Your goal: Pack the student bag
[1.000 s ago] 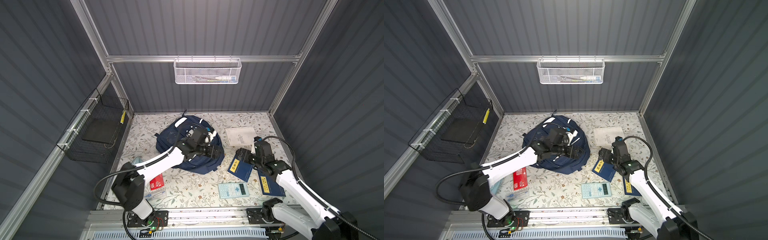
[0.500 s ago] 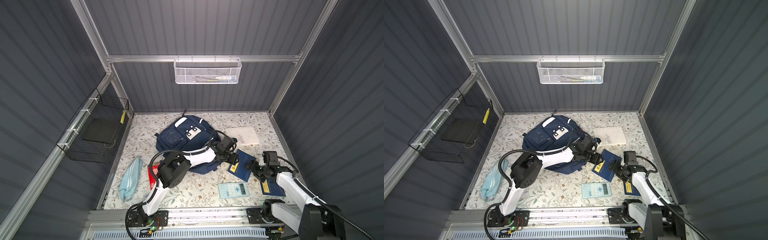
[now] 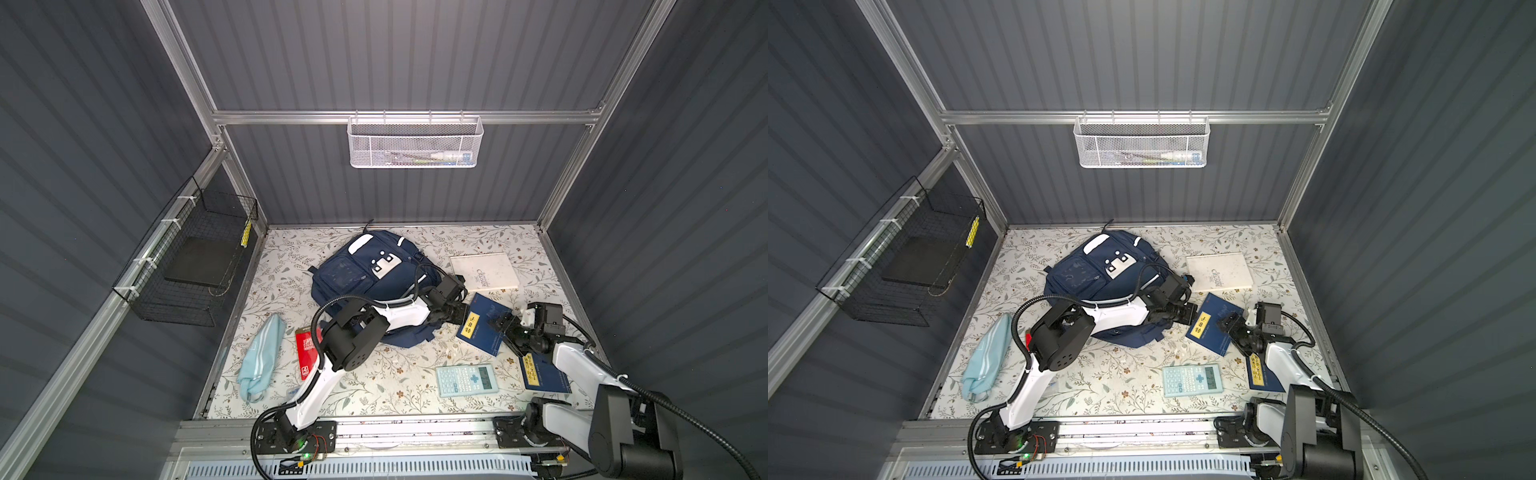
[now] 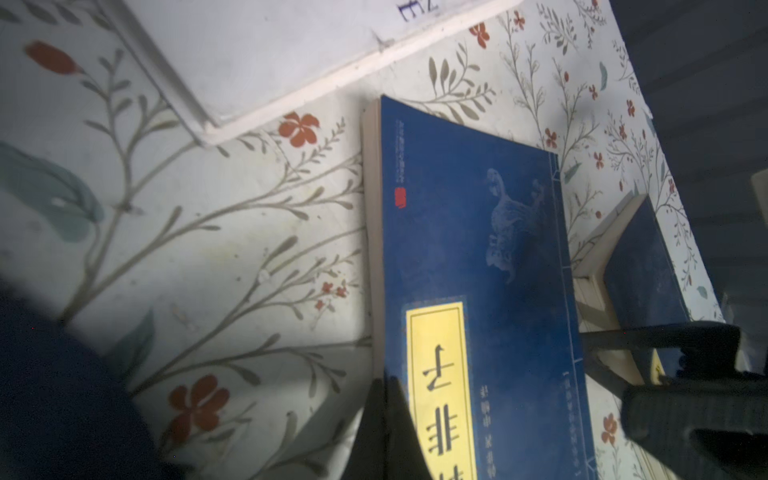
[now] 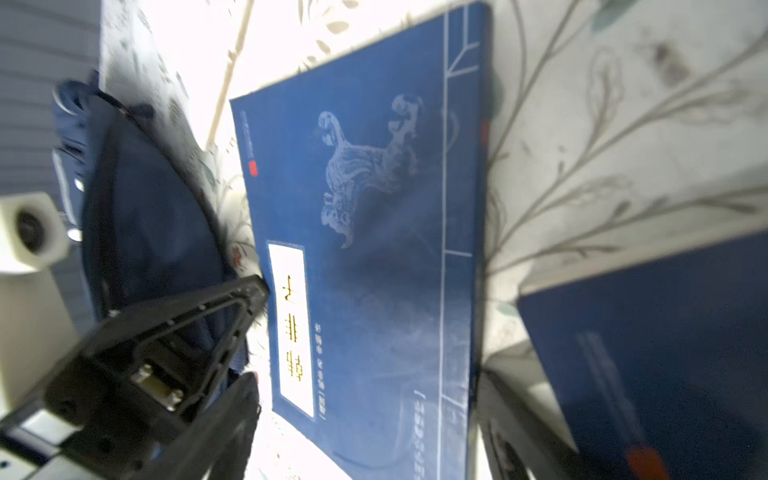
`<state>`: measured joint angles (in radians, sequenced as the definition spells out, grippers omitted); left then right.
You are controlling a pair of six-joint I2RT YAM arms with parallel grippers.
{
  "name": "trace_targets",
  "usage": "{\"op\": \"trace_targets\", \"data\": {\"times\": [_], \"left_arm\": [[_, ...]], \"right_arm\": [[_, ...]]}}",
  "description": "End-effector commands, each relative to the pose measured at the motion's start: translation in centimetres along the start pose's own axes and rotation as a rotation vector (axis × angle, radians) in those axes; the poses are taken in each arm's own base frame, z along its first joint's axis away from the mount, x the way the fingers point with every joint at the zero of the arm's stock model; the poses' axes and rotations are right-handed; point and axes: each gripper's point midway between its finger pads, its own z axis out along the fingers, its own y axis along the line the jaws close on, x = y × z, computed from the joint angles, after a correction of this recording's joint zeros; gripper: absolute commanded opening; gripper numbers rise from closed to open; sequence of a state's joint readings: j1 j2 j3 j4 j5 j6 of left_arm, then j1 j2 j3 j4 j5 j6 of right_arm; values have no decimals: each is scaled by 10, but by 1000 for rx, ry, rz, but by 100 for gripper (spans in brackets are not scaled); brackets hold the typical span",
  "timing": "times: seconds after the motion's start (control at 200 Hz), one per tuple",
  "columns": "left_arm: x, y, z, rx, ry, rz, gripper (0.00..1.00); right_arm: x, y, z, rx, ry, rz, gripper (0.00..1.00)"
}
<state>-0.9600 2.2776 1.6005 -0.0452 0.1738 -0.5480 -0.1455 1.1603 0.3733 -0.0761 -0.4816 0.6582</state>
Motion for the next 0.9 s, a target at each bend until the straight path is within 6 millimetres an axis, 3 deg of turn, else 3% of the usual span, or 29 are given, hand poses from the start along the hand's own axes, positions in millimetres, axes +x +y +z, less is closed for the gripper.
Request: {"op": "trace_targets", "data": {"times": [0.0,0.16,0.285,0.38,0.445,0.46,0.52,0.64,0.69,0.785,0.865,0.896], "left_arm": [[74,19,22,-33,181,-58,0],[82,15,19,-8,177,-80,0],[81,2,16,38,177,-84,0],[77,-10,8,64,160,-83,0],[66,-20,-1,85,129,-76,4],[76,-15,-2,72,146,-82,4],[75,-16,-8,75,139,-81,4],[76,-13,-9,60,134,-79,4],[75,-13,-9,60,134,-79,4],[64,-22,-14,81,110,-69,5],[48,-34,-28,88,81,-33,15],[28,-49,-39,107,43,-10,22]], "right_arm": [[28,17,7,-187,94,44,82],[22,28,-1,-216,62,-3,70],[24,48,-10,-321,61,-46,64],[25,50,-12,-342,66,-54,60],[23,48,-13,-322,43,-56,52],[22,47,-14,-316,38,-57,50],[21,43,-14,-289,23,-60,39],[21,35,-12,-242,27,-61,34],[23,31,-11,-216,35,-68,24],[21,28,-15,-179,23,-85,0],[17,31,-24,-162,-4,-107,0],[15,35,-29,-170,-20,-118,0]]}}
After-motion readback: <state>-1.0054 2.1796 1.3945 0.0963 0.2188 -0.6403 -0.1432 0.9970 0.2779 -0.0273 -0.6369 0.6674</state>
